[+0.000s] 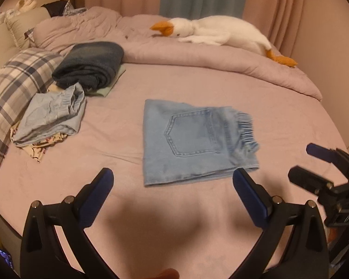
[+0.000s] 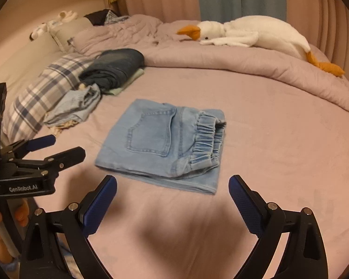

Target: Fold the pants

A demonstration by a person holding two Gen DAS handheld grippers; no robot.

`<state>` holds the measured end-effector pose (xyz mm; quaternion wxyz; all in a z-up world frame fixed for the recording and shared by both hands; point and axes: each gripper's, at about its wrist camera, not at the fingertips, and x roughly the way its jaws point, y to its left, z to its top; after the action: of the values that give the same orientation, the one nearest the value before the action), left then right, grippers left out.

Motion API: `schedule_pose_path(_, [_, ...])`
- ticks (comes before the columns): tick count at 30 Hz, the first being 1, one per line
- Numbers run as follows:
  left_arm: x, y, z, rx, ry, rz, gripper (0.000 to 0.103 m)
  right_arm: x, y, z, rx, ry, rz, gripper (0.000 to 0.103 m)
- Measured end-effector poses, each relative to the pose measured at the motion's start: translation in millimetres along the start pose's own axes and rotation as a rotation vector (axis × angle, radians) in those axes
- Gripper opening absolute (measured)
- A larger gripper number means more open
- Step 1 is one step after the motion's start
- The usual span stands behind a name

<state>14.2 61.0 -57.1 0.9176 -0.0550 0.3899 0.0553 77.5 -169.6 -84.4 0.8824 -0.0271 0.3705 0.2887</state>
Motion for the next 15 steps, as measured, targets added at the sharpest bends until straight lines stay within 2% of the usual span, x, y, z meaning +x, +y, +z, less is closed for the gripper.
schedule_pose_path(5, [-28, -5, -2, 0.034, -0.046, 0.027, 0.102, -34, 5, 8, 0.018, -0.054, 0.021, 0.098])
schedule_pose_path(6, [-28, -5, -4, 0.032, -0.041, 0.030, 0.102, -38, 7, 7, 0.018, -0.063, 0.020, 0.102])
schedule_pose_path(8, [-24, -5, -7, 0.024, -0.021, 0.040, 0.102, -41, 6, 8, 0.012, -0.081, 0.008, 0.102])
schedule_pose_path(12, [-22, -6, -12, 0.034, -0.006, 0.057, 0.102, -20, 3, 0, 0.033, -0.022, -0.012, 0.102])
schedule_pose_path(15, [-25, -7, -12, 0.032, -0.014, 0.066, 0.102, -20, 10, -3, 0.017, -0.019, -0.004, 0.102])
